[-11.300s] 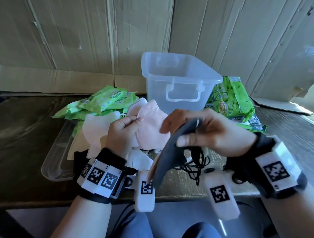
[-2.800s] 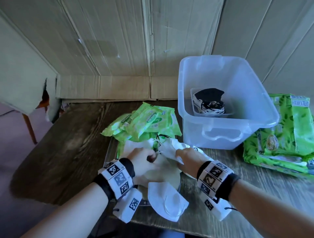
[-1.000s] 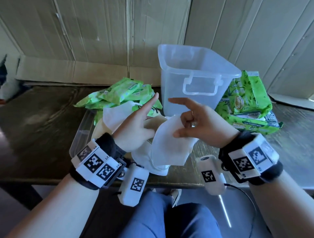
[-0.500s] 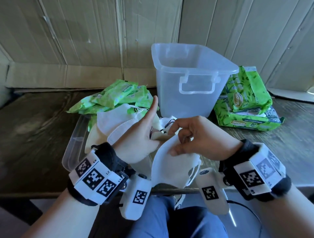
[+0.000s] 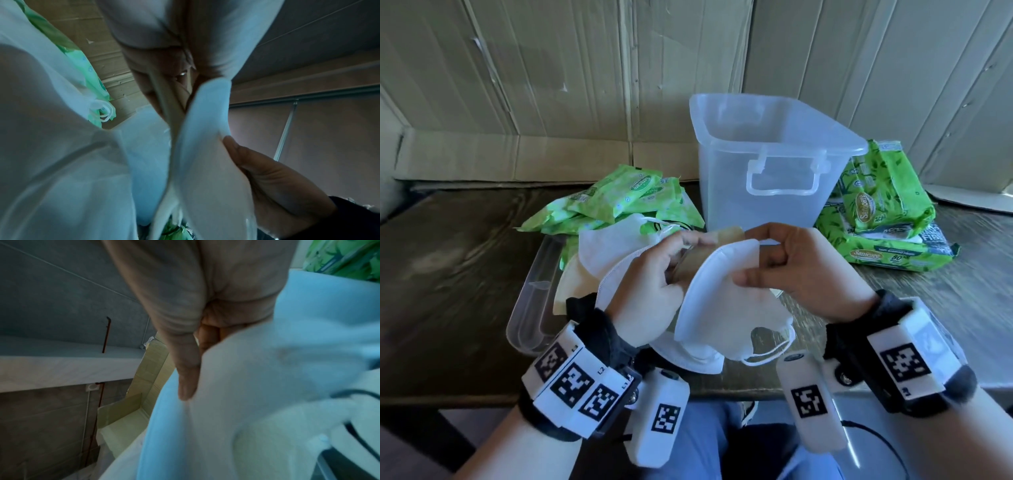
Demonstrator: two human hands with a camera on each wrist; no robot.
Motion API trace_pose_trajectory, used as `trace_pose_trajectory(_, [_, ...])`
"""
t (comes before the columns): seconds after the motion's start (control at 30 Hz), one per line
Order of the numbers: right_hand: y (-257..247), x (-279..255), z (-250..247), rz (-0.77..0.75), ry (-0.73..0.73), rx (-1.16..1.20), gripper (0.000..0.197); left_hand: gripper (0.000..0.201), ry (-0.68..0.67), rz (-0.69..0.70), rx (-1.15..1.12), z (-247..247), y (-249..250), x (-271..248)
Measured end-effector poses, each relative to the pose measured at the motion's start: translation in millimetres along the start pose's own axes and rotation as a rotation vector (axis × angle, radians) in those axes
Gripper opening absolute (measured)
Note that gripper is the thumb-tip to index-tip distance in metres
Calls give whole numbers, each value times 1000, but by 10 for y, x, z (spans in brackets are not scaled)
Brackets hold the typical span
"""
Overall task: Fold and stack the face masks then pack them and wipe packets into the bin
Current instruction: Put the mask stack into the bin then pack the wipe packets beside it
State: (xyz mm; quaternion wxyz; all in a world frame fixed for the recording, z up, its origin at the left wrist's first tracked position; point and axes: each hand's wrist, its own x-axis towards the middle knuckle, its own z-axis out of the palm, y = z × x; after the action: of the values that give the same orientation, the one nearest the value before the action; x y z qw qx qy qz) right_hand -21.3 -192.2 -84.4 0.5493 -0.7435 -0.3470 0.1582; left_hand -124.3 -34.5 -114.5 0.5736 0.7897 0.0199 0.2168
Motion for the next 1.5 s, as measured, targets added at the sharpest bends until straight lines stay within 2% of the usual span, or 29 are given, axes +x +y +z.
trace_pose_trajectory(0.1, [-52, 39, -3, 13, -17, -63, 43, 25, -23, -47, -50, 4, 45, -22])
trace_pose_trajectory(0.23, [-69, 68, 42, 41, -32, -87, 38, 44, -59, -141, -193, -20, 68, -26])
trace_pose_trajectory(0.3, [-71, 88, 55, 48, -21, -96, 36, 38, -69, -91, -170, 5, 76, -36])
trace_pose_trajectory(0.37, [-78, 102, 53, 53, -14, -94, 34, 20, -39, -85, -152, 23, 65, -34])
trace_pose_trajectory(0.47, [-82, 117, 47, 57, 7, -121, 33, 13, 3, -92, -138, 4, 51, -35])
trace_pose_trajectory(0.7, [-106, 144, 82, 43, -29, -130, 30, 18, 20, -71, -140, 19, 36, -37])
trace_pose_trajectory(0.83, [-114, 172, 125, 20, -18, -124, 31, 51, 34, -5, -184, -21, 24, -20])
trace_pose_trajectory(0.9, [-102, 198, 162, 6, 4, -145, 25, 56, 14, 40, -175, -51, 24, -21])
trace_pose_trajectory(1.03, [-72, 253, 187, -55, 84, -349, 13, 42, 48, 67, -7, -159, 33, -22])
trace_pose_trajectory(1.13, [-88, 261, 191, -141, 98, -528, 14, 40, 216, 19, 36, -328, 11, -4])
trace_pose_trajectory(1.2, [-105, 261, 232, -168, -13, -632, 14, 42, 325, 3, 40, -455, -45, 22])
trace_pose_trajectory(1.3, [-127, 251, 390, -172, -291, -780, 12, 44, 421, -12, 53, -595, -101, 50])
trace_pose_trajectory(1.43, [-92, 232, 732, -159, -609, -933, 57, 42, 447, -51, 67, -678, -148, 53])
trace_pose_trajectory(1.5, [-51, 233, 876, -163, -730, -1069, 70, 42, 481, -53, 57, -711, -162, 41])
